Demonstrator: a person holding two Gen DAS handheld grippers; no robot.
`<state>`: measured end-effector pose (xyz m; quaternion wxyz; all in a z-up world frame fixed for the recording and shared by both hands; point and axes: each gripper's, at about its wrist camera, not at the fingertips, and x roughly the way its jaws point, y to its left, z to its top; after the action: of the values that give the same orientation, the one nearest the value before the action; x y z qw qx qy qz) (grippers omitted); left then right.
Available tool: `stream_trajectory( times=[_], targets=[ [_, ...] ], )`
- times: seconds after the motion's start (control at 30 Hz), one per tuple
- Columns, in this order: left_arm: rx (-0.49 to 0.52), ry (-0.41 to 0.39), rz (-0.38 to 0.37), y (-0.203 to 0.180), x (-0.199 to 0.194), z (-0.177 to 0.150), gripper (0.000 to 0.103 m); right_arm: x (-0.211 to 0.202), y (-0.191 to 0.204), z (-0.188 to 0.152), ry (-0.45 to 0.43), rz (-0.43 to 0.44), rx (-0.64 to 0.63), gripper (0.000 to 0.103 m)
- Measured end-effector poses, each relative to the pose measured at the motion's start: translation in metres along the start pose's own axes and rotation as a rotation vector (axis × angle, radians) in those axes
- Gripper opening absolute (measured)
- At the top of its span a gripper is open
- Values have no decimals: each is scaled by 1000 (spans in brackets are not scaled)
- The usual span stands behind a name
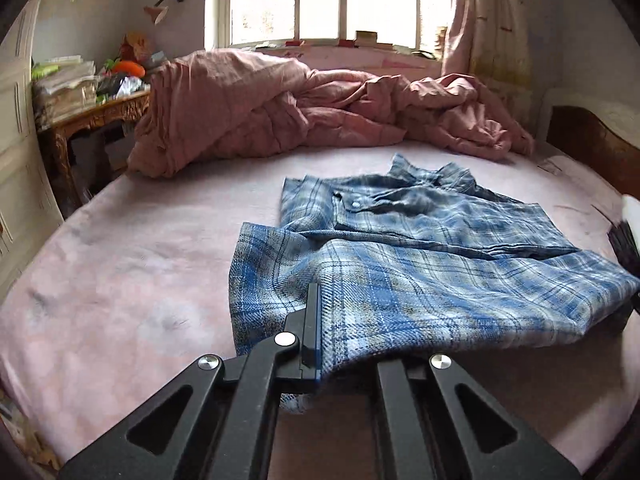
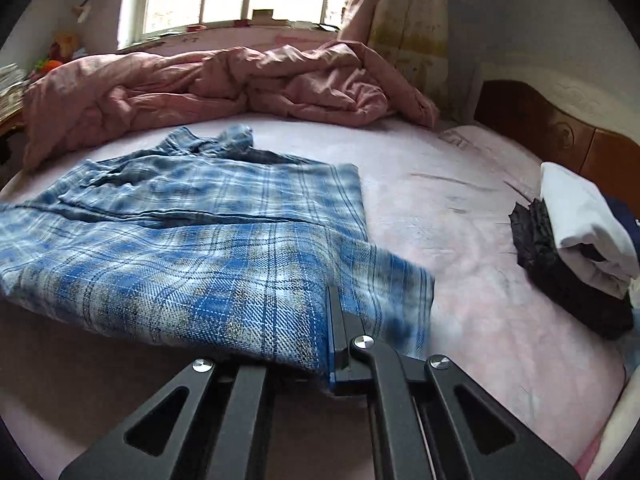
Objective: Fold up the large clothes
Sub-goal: 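Grasp the shirt hem with both grippers and fold it over toward the collar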
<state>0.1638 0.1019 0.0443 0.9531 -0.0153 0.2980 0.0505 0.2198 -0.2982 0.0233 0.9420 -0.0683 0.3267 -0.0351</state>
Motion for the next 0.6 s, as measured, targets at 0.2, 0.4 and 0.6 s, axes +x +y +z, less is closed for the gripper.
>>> stream_trajectory(
  times=[0.2,0.4,0.6],
  targets=[
    [-25,3,-94,21,-61,-24,3,-64,0,-45,-38,31,-24,5],
    [-17,-47,-76,23,-72,-4,3,-97,-7,-30,-102,57,22,5],
    [34,-20,1,10,-15,44,3,-51,-9,36,-100,41,32,5]
  ],
)
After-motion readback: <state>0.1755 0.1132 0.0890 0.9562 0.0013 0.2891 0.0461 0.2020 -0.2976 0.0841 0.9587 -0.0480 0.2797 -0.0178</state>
